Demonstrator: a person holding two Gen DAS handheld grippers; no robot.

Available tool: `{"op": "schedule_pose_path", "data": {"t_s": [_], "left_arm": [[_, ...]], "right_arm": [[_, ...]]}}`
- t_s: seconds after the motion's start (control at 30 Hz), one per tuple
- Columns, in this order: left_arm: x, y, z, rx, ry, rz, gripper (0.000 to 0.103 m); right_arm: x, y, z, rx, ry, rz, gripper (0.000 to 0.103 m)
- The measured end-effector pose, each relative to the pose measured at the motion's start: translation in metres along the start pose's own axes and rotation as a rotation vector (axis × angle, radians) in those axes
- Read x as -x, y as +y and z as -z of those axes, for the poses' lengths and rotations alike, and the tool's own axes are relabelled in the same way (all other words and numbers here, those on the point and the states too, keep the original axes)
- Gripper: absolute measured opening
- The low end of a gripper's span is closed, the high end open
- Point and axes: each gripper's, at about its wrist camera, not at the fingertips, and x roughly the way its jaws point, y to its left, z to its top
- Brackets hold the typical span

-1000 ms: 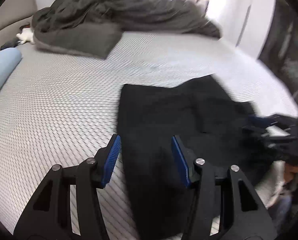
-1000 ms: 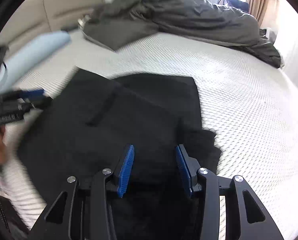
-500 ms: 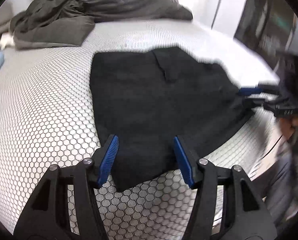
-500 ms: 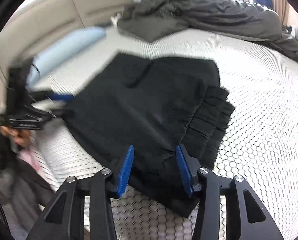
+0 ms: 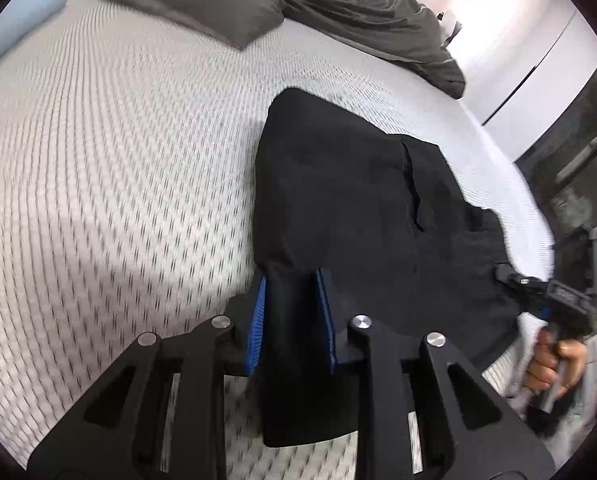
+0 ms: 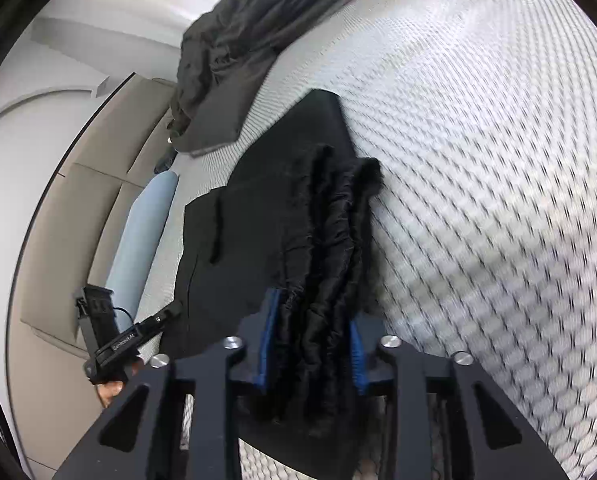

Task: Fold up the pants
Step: 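Release the folded pants and pull both grippers back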

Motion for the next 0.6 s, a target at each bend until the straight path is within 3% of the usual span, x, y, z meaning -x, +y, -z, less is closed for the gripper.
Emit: {"op": "schedule_pose_path", "data": {"t_s": [0.07,0.13,0.17,0.2,0.23,0.33,0.4,0.47,0.53,0.57,0.6], "left_arm": [[-0.010,-0.009,-0.013,-0.025,-0.016,-0.060,0.021],[-0.019,-0.011,-0.018,-0.024,-0.014,-0.077,0.021],[-0.024,-0.013,-0.018,-0.011,-0.015,-0.068,0.021],[-0.025,-0.015,-0.017,-0.006,-0.023,-0.069,0.021],[-0.021,-0.018,-0.013,-0.010,-0.034,-0.070,0.022],[-0.011,-0.023,-0.002,-0.040,-0.055,-0.104,0.033],[0.000,-0.024,0.009,-0.032,-0.058,-0.115,0.042],[0.015,-0.028,0.019,-0.030,-0.078,-0.127,0.046],[0.034,-0.030,0.030,-0.045,-0.111,-0.144,0.062],[0.042,-0.036,0.033,-0.057,-0.130,-0.167,0.079],[0.048,-0.040,0.034,-0.066,-0.151,-0.174,0.088]], "right_arm": [[0.003,0.008,-0.003,0.014,-0.042,0.021,0.027],[-0.005,0.017,-0.011,0.063,-0.055,0.120,0.028],[-0.011,0.022,-0.012,0.119,-0.058,0.203,0.031],[-0.019,0.014,-0.018,0.170,-0.057,0.273,0.042],[-0.019,0.015,-0.016,0.194,-0.053,0.306,0.045],[-0.013,0.014,-0.012,0.197,-0.044,0.298,0.054],[0.003,0.018,-0.002,0.233,-0.053,0.316,0.072],[0.020,0.023,0.005,0.259,-0.095,0.325,0.080],[0.045,0.029,0.017,0.290,-0.147,0.321,0.091],[0.050,0.032,0.020,0.301,-0.164,0.318,0.100],[0.058,0.036,0.027,0.317,-0.184,0.316,0.103]]}}
